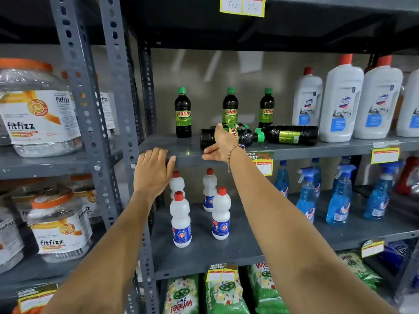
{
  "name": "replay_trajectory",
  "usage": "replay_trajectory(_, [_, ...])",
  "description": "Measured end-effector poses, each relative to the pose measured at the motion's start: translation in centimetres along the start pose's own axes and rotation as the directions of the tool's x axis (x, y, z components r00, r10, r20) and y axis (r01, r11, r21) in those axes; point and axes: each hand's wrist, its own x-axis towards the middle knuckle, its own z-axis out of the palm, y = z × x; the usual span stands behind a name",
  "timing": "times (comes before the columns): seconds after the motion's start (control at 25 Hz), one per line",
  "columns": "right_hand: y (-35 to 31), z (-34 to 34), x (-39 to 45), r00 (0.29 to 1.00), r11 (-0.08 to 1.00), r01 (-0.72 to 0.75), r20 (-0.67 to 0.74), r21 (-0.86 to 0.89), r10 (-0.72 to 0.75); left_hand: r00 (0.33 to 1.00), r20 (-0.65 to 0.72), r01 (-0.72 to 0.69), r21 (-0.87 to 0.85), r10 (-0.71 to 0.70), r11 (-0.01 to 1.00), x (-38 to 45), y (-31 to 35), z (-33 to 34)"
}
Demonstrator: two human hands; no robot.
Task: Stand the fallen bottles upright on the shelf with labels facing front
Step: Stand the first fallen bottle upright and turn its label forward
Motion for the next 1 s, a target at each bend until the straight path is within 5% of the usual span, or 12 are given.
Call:
replay_trajectory(0.12, [0.3,0.6,0.2,0.997,0.996,0.036,-0.07,-0.082,-0.042,1.0,-0.016,-0.008,0.031,0.009,0.999,0.0,0.0,-0.1])
replay_trajectory(0.44, [0.5,-0.2,-0.6,0.997,0.992,-0.071,0.018,0.107,0.07,0.999,0.013,0.03,0.009,-0.03,1.0,-0.1,0.4,-0.3])
replay_trajectory(0.72, [1.3,-2.0,0.9,0.976,0.982,-0.007,-0.213,0.189,0.048,0.998,0.027,0.064,0.003,-0.064,0.998,-0.3,0.5,-0.5])
replay_trajectory(1.0, [-0.4,-4.0,0.1,0.981,0.987,-0.146,-0.117,0.068,0.153,0.996,0.053,0.071,-0.036,-0.069,0.997,-0.3,0.6,-1.0])
